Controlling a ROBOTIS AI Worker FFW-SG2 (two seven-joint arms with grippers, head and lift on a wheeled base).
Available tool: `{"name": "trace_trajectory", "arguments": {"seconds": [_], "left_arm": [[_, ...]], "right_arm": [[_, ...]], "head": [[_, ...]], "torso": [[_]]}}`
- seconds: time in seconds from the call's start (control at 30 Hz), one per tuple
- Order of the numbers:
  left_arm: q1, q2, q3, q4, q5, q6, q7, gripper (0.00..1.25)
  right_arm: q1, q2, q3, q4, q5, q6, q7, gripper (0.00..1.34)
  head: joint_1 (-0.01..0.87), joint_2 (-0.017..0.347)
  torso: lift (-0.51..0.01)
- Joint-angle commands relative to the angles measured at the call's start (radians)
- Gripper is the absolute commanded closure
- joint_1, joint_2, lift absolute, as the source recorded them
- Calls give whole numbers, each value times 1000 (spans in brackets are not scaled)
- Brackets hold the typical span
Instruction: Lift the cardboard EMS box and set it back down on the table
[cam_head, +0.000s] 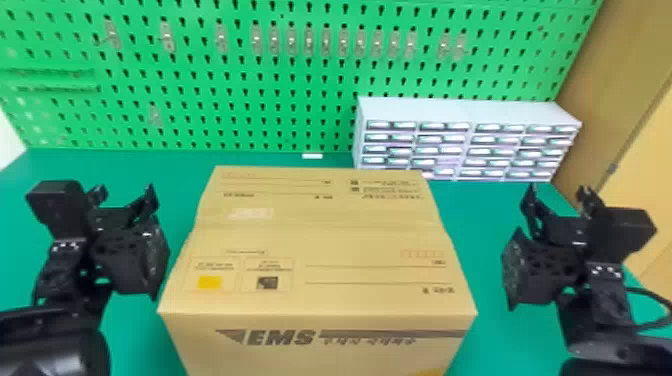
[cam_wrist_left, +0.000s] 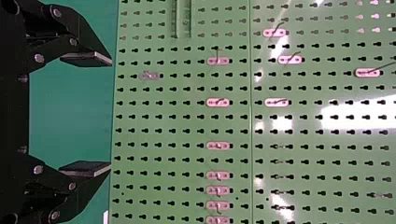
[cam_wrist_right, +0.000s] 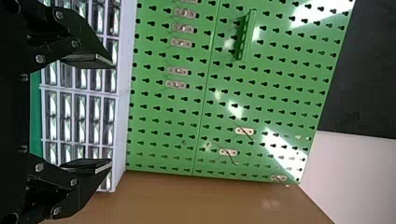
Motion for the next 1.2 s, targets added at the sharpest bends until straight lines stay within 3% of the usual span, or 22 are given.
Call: {"name": "trace_trajectory", "arguments": {"seconds": [0.0, 0.2, 1.17], "left_arm": [[0, -1, 1, 0, 2, 0, 0, 463], [0, -1, 1, 0, 2, 0, 0, 463], [0, -1, 0, 2, 5, 0, 0, 463]], "right_arm": [[-1, 7, -1, 0, 0, -2, 0, 506], [-1, 32, -21, -3, 31, -2, 0, 506], [-4, 35, -20, -3, 48, 3, 0, 506]], "head": [[678, -14], [678, -14], [678, -14]], "torso": [[0], [0], [-19]]}}
